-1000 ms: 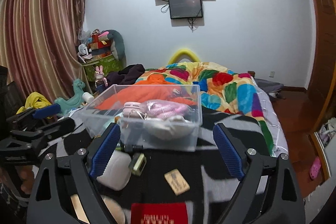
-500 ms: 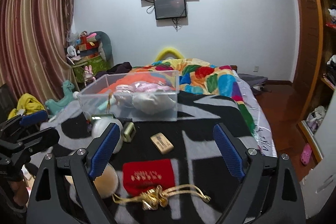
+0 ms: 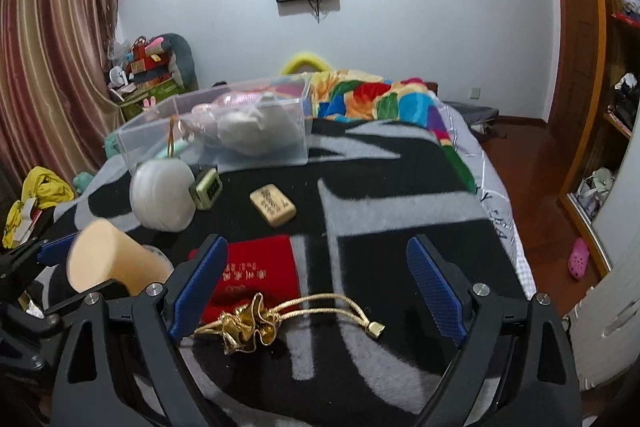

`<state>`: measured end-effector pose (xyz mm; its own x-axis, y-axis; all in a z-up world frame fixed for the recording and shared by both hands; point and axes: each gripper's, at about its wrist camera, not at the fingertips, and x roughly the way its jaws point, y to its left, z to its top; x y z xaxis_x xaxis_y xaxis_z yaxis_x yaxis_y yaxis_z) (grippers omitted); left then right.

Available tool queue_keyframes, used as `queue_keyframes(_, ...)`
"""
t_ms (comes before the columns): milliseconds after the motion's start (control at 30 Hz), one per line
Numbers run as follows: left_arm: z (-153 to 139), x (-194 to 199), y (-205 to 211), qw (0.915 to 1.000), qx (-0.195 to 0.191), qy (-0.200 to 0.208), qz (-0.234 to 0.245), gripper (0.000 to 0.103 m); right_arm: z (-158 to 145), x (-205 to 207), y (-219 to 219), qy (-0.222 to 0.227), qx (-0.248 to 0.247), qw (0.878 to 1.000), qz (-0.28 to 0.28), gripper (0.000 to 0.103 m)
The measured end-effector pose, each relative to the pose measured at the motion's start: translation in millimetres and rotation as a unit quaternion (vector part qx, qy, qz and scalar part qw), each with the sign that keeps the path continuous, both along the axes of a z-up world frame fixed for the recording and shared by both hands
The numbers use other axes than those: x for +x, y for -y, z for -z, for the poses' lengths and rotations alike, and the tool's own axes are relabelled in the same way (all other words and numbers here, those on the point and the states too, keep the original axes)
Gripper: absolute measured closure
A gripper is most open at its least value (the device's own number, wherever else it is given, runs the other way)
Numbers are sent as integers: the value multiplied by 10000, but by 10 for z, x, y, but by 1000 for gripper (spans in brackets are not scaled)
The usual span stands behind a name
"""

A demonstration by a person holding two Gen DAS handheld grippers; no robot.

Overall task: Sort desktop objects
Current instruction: 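Grasp the beige cylindrical cup with the left tool while the right tool grasps the red pouch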

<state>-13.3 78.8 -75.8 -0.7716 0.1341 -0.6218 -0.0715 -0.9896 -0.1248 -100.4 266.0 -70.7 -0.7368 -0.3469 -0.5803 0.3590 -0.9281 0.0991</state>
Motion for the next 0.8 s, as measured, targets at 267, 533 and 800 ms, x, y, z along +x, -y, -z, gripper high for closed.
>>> queue_keyframes(267,73,-2,124,9995,232,-112,-208,9,161,3,149,198,34,9992,-333,13)
queue_keyframes(533,39,-7,119,9993,188,-244,-205,18,319,12,311,399,82,9973,-609,14)
queue_keyframes(800,7,14,89,9987,430,-264,-9,45,333,114,469,285,267,9945,-973,43)
